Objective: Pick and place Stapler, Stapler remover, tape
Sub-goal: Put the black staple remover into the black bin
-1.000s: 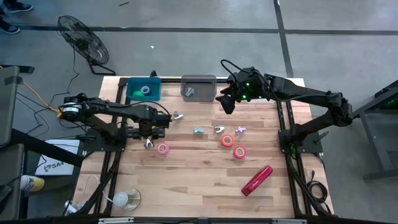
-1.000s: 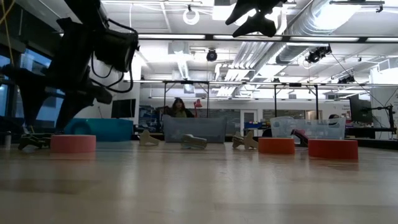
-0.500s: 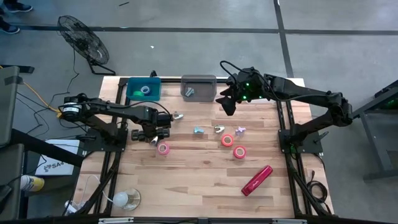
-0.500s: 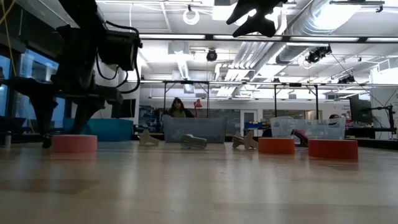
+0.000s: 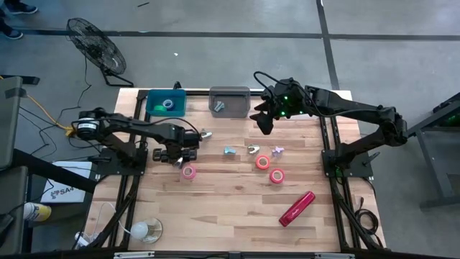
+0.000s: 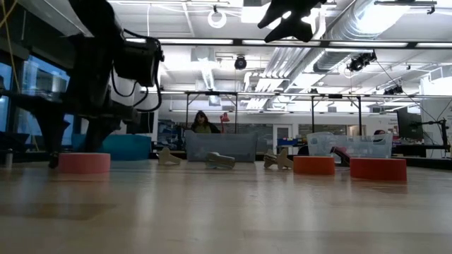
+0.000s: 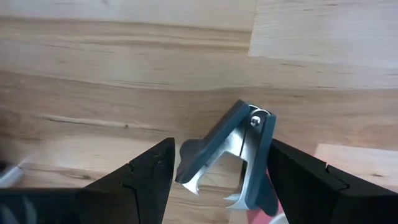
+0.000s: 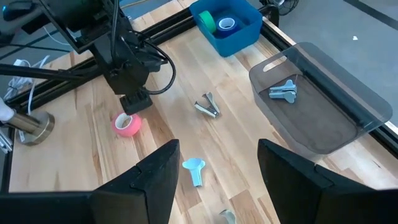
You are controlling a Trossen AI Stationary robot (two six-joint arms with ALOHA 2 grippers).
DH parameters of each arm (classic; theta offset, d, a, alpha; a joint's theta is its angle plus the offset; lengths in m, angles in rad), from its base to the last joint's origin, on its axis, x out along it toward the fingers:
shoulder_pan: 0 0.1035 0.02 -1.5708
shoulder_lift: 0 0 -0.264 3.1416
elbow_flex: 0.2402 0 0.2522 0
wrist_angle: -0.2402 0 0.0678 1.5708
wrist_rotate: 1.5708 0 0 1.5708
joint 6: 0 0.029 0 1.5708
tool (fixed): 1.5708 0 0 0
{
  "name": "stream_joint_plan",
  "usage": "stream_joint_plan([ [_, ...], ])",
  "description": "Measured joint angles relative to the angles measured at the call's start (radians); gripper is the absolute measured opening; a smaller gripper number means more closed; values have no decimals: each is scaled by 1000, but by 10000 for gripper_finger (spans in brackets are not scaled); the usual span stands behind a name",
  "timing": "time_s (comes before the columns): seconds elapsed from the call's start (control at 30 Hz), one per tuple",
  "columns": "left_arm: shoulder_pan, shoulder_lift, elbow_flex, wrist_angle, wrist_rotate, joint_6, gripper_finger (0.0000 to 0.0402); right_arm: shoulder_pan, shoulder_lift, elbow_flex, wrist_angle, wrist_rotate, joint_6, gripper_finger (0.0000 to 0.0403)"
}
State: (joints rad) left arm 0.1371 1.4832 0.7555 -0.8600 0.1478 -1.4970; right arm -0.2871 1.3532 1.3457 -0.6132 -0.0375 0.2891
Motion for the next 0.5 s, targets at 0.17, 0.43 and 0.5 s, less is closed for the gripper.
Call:
stream_joint_plan([
  [0.17,0,34,1,0,22,40,241,0,0,0,-13,0,-6,209],
  [0.43,0,41,3,4,29,54,203,0,0,0,-17,0,-10,209],
  [0.5,0,42,3,4,33,57,178,0,0,0,-18,0,-10,209],
])
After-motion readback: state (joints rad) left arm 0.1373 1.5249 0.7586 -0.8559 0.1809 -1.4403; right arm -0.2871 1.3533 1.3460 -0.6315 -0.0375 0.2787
